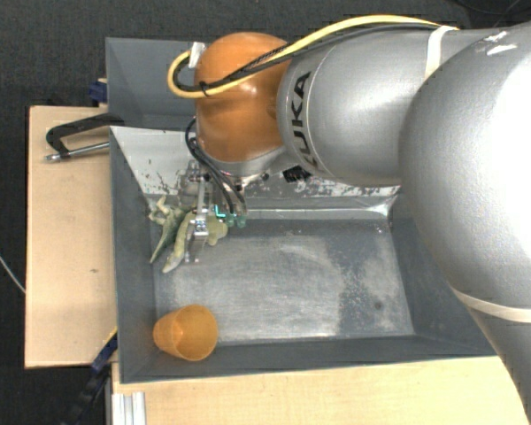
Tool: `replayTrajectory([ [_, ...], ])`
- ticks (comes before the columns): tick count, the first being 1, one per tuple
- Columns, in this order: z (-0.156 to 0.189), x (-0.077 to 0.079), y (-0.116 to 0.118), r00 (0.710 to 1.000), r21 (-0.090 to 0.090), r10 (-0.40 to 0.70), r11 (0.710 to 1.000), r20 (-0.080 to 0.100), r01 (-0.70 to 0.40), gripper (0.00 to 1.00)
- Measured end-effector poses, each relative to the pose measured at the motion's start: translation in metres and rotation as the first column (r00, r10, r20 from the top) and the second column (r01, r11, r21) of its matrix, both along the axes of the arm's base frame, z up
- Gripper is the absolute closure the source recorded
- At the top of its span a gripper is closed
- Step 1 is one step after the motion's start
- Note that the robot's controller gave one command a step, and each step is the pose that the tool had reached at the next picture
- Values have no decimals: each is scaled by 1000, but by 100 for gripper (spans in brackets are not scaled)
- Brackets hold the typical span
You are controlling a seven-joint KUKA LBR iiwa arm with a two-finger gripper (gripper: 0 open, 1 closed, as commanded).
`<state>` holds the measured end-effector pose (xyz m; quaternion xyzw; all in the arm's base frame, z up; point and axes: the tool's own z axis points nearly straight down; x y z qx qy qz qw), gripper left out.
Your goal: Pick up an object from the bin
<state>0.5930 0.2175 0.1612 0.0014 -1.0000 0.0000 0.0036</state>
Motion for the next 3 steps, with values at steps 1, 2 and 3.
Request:
replayTrajectory([
  [1, -63, 6, -1, 996, 5, 83, 997, 24, -83, 0],
  [2, -77, 15, 8, 999, 5, -33, 999, 33, 33, 0],
  [3, -72, 21, 6, 998, 7, -34, 999, 55, 34, 100],
])
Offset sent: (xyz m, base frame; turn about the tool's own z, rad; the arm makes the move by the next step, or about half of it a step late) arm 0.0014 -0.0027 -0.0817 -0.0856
